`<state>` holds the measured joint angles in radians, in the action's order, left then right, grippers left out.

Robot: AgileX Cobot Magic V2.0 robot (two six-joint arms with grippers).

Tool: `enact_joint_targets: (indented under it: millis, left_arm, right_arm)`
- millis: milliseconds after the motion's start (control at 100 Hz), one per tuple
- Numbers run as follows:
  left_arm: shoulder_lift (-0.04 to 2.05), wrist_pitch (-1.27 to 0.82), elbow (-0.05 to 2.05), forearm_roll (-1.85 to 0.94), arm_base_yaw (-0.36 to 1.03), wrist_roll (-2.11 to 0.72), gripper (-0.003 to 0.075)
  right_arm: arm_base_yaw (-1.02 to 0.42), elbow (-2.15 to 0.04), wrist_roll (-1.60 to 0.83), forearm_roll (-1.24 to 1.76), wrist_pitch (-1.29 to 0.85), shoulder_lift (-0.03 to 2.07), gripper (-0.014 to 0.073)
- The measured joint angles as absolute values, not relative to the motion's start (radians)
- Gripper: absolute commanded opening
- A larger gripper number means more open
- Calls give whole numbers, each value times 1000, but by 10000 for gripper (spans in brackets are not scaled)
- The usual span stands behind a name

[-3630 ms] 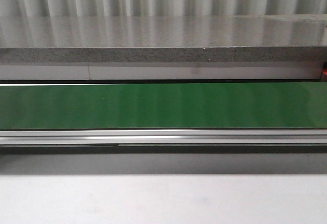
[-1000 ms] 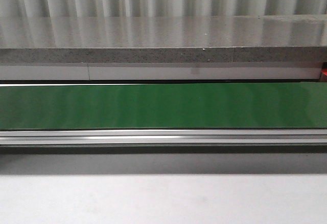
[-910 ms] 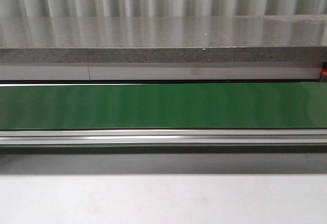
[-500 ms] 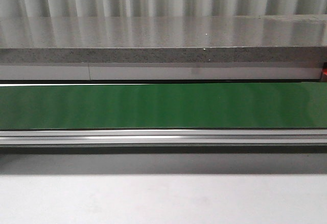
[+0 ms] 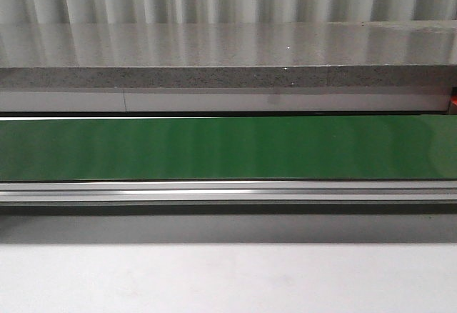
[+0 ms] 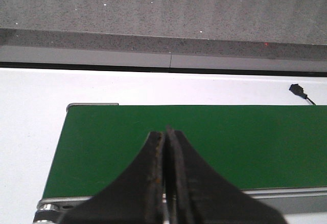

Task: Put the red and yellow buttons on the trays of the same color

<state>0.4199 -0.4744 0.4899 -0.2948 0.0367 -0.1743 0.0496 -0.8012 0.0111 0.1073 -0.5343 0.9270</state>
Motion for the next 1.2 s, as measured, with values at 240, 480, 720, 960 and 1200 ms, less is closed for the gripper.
enact_joint_targets:
  millis: [240, 480, 720, 960, 1200]
  left_arm:
    - [420, -474, 490, -295, 37, -176, -20]
    - [420, -474, 490, -295, 37, -176, -20]
    - [420, -474, 490, -295, 37, -176, -20]
    - [420, -474, 490, -295, 37, -176, -20]
    - [420, -474, 490, -295, 37, -176, -20]
  right_arm:
    - [48, -719, -25, 107, -592, 746, 320]
    - [48, -632, -61, 107, -640, 572, 35]
    - [48, -597, -67, 107, -640, 511, -66]
    - [48, -594, -67, 107, -659, 511, -66]
    - [48, -594, -67, 107, -661, 511, -66]
